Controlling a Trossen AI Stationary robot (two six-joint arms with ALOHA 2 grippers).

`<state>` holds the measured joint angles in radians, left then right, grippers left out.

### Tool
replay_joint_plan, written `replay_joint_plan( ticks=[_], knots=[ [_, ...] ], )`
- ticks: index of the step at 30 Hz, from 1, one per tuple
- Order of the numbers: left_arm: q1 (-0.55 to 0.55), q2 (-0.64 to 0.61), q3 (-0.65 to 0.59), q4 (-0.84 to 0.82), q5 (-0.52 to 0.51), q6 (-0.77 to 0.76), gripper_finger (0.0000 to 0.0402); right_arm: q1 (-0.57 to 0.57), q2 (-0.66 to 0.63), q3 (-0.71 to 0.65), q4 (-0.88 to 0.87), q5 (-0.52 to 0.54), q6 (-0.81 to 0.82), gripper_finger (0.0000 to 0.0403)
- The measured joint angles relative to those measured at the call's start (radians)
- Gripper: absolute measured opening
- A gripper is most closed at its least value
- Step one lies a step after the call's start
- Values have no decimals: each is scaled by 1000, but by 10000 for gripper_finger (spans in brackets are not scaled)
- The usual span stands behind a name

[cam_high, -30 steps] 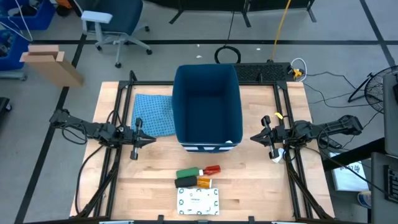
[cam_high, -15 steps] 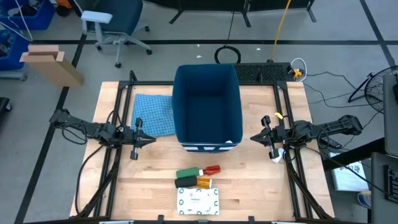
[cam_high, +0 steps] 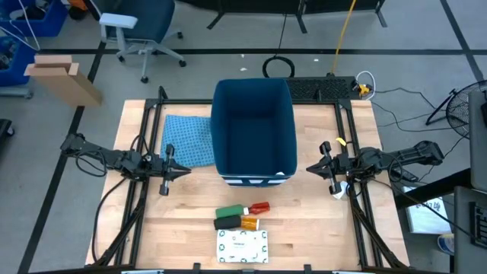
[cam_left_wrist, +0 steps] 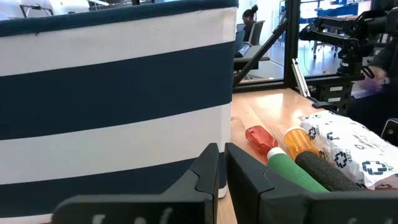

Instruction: Pick & place medical supplies in basket/bin

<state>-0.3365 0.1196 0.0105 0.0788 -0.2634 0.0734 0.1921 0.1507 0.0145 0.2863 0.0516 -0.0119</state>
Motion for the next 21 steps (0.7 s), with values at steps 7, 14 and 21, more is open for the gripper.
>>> replay_joint_plan(
  ticks=[7,14,21],
  knots=[
    [0,0,0,0,0,0,33,0,0,0,0,0,0,0],
    [0,0,0,0,0,0,33,0,0,0,0,0,0,0],
    [0,0,0,0,0,0,33,0,0,0,38,30,29,0]
  ],
)
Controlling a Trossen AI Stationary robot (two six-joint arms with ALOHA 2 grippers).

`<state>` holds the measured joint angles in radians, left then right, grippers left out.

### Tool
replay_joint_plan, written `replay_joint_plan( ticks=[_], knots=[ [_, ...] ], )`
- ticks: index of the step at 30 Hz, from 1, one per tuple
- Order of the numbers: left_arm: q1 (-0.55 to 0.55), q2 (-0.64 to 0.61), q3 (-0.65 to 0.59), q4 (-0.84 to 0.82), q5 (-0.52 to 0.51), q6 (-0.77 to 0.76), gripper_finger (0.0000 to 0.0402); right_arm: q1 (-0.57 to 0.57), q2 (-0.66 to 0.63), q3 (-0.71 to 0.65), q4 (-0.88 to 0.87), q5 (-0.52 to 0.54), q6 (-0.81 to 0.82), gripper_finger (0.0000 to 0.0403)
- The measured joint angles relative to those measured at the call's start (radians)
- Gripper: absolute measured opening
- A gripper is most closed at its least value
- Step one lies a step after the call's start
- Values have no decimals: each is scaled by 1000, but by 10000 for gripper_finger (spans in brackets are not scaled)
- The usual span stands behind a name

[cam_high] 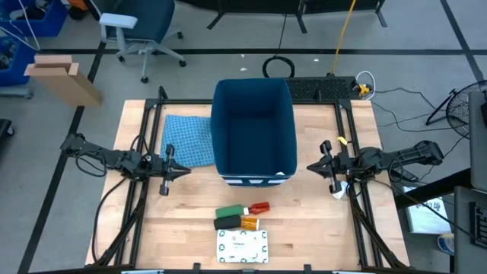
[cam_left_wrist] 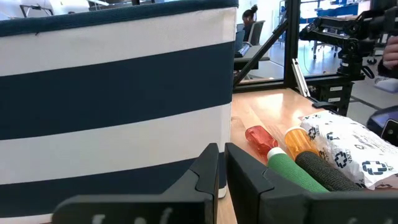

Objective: Pick & place medical supplies in basket/bin
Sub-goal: Put the white pill bottle into the blue bin

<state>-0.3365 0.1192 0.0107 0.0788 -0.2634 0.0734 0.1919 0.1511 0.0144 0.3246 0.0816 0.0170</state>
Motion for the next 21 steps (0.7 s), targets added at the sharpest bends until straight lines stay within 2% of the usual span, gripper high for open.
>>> replay_joint_plan(
  ticks=[16,21],
  knots=[
    [0,0,0,0,0,0,33,0,0,0,171,-33,16,0],
    [0,0,0,17,0,106,33,0,1,0,172,-30,-39,0]
  ],
)
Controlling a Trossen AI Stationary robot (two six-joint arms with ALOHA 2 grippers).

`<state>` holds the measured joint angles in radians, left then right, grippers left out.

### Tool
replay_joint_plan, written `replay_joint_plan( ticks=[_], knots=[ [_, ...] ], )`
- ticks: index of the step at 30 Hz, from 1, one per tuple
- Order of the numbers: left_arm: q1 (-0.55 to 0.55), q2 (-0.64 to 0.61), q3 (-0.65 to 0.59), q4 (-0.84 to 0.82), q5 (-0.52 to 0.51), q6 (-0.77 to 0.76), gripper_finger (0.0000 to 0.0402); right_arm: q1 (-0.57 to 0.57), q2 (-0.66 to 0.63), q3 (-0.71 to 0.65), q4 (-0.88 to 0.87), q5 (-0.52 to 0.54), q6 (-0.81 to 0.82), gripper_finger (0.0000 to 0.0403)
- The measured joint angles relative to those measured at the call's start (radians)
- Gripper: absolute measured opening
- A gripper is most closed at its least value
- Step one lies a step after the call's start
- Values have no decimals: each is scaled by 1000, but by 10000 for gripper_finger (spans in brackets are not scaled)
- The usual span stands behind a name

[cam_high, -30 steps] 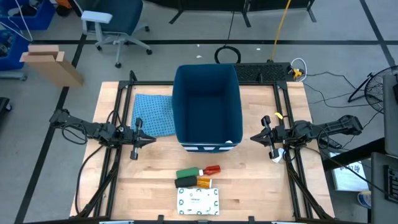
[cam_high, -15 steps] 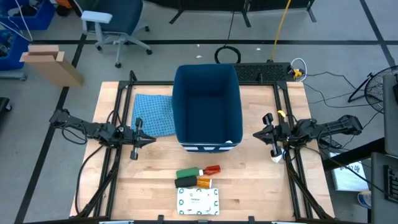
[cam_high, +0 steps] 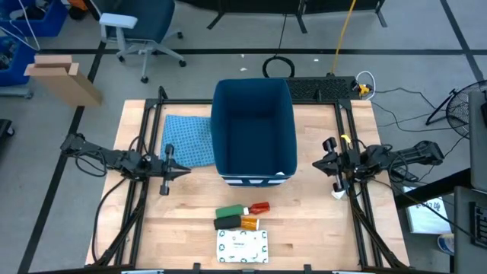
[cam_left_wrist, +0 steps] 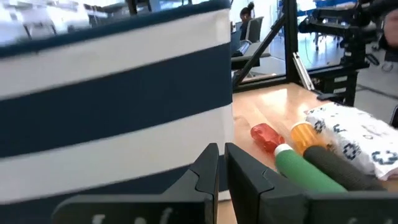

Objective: Pick & place medical supplies in basket/bin
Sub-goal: Put the white pill bottle into the blue bin

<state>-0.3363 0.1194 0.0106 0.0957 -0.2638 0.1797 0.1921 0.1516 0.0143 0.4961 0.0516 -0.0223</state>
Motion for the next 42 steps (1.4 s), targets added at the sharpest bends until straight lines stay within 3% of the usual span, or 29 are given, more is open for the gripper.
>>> replay_joint_plan(
  ticks=[5,10,12,15,19,23,26,30,34,42],
  knots=[
    [0,0,0,53,-1,0,33,0,7,50,-42,39,-72,0],
    [0,0,0,81,-1,-24,33,0,78,286,-466,232,-125,5],
    [0,0,0,95,-1,-24,33,0,138,397,-617,262,-95,16],
    [0,0,0,95,0,-33,33,0,249,567,-841,282,-58,41],
    [0,0,0,108,0,-36,33,-1,402,786,-1208,388,25,88],
    [0,0,0,117,0,-31,33,0,575,958,-1522,385,84,141],
    [0,0,0,119,-1,-29,33,0,684,1043,-1734,323,110,177],
    [0,0,0,119,-3,-55,33,0,799,1046,-1937,149,124,211],
    [0,0,0,116,-7,-86,33,32,855,966,-1972,14,143,234],
    [0,0,0,108,-7,-141,33,179,891,806,-1853,-53,125,263]
  ],
)
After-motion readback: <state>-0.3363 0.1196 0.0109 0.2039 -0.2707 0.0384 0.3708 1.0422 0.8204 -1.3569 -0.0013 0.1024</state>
